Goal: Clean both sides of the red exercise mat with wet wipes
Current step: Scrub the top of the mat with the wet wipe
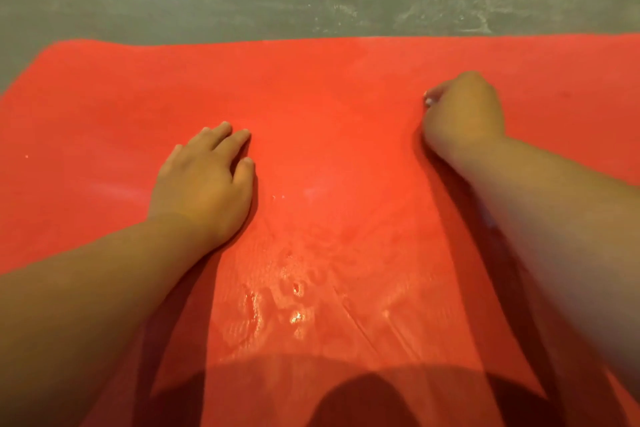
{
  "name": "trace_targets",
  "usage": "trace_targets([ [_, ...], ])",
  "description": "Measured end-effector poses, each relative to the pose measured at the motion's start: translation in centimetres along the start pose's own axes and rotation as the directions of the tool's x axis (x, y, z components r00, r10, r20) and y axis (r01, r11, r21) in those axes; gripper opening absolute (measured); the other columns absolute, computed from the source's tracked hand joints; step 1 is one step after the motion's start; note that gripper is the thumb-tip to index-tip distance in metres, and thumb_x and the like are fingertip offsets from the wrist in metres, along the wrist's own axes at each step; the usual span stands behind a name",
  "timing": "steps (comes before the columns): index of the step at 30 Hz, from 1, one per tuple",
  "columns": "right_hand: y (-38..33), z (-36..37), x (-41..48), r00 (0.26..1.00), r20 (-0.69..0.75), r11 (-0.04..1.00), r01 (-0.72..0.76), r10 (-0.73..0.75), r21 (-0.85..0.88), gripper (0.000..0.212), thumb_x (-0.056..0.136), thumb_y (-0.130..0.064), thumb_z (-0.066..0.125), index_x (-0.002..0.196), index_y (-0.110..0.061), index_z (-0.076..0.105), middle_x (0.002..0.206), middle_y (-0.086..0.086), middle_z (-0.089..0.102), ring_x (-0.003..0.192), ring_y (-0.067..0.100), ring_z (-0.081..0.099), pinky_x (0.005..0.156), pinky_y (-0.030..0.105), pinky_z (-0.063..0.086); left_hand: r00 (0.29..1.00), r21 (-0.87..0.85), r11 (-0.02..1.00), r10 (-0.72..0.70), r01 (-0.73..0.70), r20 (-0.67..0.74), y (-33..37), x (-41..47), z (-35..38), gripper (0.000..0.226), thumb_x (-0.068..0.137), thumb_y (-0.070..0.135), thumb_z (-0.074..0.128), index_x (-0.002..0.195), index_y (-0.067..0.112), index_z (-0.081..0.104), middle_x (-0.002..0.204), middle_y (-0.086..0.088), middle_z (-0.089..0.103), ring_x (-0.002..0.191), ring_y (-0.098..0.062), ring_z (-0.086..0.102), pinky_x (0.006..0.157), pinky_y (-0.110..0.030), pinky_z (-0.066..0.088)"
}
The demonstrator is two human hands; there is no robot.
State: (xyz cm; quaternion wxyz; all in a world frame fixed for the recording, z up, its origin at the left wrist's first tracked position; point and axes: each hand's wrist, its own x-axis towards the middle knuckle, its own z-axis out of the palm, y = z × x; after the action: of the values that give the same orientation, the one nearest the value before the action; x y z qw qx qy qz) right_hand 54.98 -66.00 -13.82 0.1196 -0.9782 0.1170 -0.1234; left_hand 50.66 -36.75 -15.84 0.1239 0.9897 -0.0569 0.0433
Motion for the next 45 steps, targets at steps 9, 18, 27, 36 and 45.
trace_targets([
  [9, -10.3, 3.6, -6.6, 0.823, -0.003, 0.804, 0.556, -0.568, 0.211, 0.032, 0.089, -0.019, 0.046, 0.108, -0.023, 0.071, 0.106, 0.005, 0.064, 0.102, 0.029, 0.054, 0.089, 0.037, 0.045, 0.999, -0.053, 0.998, -0.018, 0.016, -0.033, -0.2, 0.2, 0.0, 0.061, 0.085, 0.043, 0.025, 0.139, 0.027, 0.049, 0.152, 0.001, 0.037, 0.141, -0.018, 0.029, 0.117, -0.039, 0.021],
  [18, -10.4, 3.3, -3.5, 0.949, -0.006, 0.94, 0.314, -0.316, 0.133, 0.027, 0.088, -0.009, 0.048, 0.101, -0.012, 0.071, 0.106, 0.011, 0.058, 0.105, 0.031, 0.051, 0.085, 0.03, 0.037, 0.998, -0.06, 0.998, -0.004, 0.0, -0.067, -0.1, 0.2, 0.0, 0.059, 0.083, 0.039, 0.028, 0.136, 0.025, 0.051, 0.148, -0.001, 0.041, 0.138, -0.019, 0.032, 0.116, -0.041, 0.024],
  [27, -5.7, 3.3, 1.6, 0.997, 0.024, 0.997, 0.075, -0.076, 0.003, 0.033, 0.086, -0.006, 0.047, 0.108, -0.011, 0.071, 0.111, 0.017, 0.059, 0.108, 0.036, 0.052, 0.095, 0.036, 0.044, 0.997, -0.062, 0.998, 0.006, -0.011, -0.079, -0.4, 0.2, 0.3, 0.058, 0.083, 0.038, 0.029, 0.134, 0.026, 0.052, 0.147, 0.001, 0.042, 0.137, -0.017, 0.034, 0.115, -0.041, 0.024],
  [36, -9.3, 1.8, -2.7, 0.783, 0.211, 0.808, 0.542, -0.585, 0.231, 0.054, 0.095, -0.009, 0.041, 0.147, -0.02, 0.033, 0.151, 0.008, 0.035, 0.14, 0.019, 0.029, 0.113, 0.022, 0.016, 0.992, -0.094, 0.996, -0.002, -0.01, -0.13, -0.1, 0.5, 0.2, 0.057, 0.083, 0.049, 0.039, 0.129, 0.022, 0.055, 0.14, -0.002, 0.051, 0.13, -0.02, 0.043, 0.11, -0.038, 0.033],
  [45, -2.6, 2.5, -0.5, 0.956, 0.195, 0.973, 0.231, -0.221, -0.027, 0.05, 0.099, -0.024, 0.031, 0.147, -0.009, 0.029, 0.156, 0.014, 0.022, 0.144, 0.028, 0.02, 0.117, 0.037, 0.016, 0.925, -0.067, 0.93, 0.349, -0.361, -0.151, 1.3, 3.3, -0.4, 0.047, 0.091, 0.046, 0.045, 0.134, 0.03, 0.055, 0.142, -0.015, 0.046, 0.118, -0.036, 0.052, 0.102, -0.044, 0.041],
])
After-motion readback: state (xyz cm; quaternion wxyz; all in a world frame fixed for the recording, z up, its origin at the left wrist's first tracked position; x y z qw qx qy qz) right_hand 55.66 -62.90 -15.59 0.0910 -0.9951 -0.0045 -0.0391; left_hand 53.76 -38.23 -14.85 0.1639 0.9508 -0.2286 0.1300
